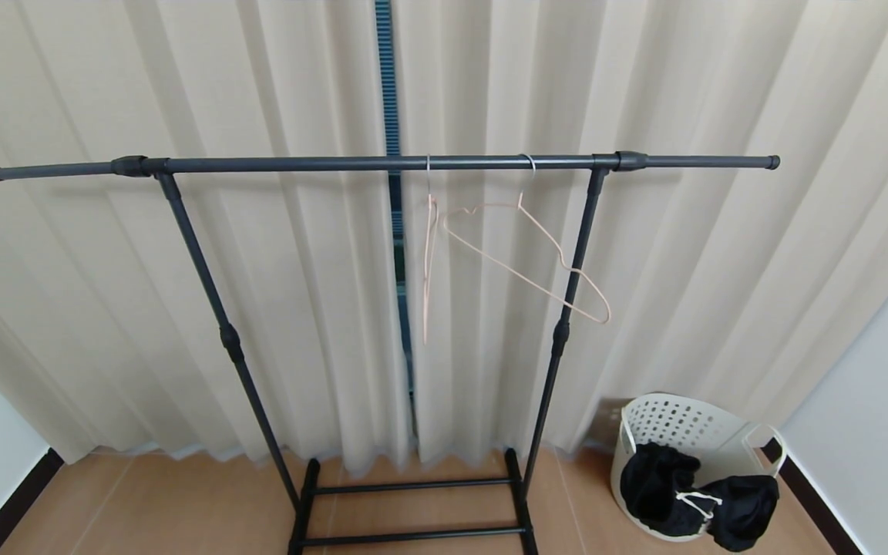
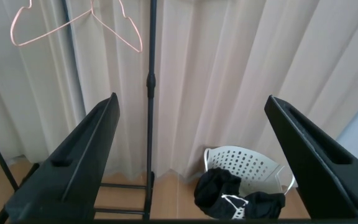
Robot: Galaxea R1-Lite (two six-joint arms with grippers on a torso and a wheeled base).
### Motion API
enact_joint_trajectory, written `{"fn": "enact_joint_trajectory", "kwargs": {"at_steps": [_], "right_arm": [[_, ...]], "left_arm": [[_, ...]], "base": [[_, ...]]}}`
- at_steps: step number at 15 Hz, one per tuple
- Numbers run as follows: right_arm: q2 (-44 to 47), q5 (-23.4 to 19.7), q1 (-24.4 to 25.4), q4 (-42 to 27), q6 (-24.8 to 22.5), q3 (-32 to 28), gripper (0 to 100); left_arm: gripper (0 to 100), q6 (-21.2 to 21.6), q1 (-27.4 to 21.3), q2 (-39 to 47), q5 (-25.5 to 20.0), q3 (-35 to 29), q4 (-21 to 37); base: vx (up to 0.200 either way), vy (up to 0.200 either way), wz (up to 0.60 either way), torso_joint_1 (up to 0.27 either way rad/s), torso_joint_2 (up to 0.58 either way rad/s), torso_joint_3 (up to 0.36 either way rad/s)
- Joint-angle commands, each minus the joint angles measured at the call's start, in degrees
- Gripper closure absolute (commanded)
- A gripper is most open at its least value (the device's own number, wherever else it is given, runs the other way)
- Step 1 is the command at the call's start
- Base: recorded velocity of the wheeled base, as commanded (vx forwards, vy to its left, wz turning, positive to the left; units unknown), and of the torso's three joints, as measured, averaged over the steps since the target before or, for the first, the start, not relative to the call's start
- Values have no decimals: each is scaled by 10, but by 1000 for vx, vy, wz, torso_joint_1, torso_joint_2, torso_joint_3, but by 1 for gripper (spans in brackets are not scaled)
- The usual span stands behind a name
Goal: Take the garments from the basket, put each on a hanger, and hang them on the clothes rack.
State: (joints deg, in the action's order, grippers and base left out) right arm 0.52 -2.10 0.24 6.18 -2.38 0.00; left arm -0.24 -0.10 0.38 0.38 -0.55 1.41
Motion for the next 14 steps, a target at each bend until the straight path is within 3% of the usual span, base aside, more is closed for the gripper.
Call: {"fn": "enact_joint_trajectory", "kwargs": {"at_steps": [1,14], "right_arm": [[1,0,0,1,-2,0,0],[1,0,0,1,-1,0,0]], "left_arm": [[0,0,0,1,1,0,0],[0,-1,0,1,-1,-1,0]], "base": [[0,0,0,-154,354,193],[0,0,0,-182,443,255]]}}
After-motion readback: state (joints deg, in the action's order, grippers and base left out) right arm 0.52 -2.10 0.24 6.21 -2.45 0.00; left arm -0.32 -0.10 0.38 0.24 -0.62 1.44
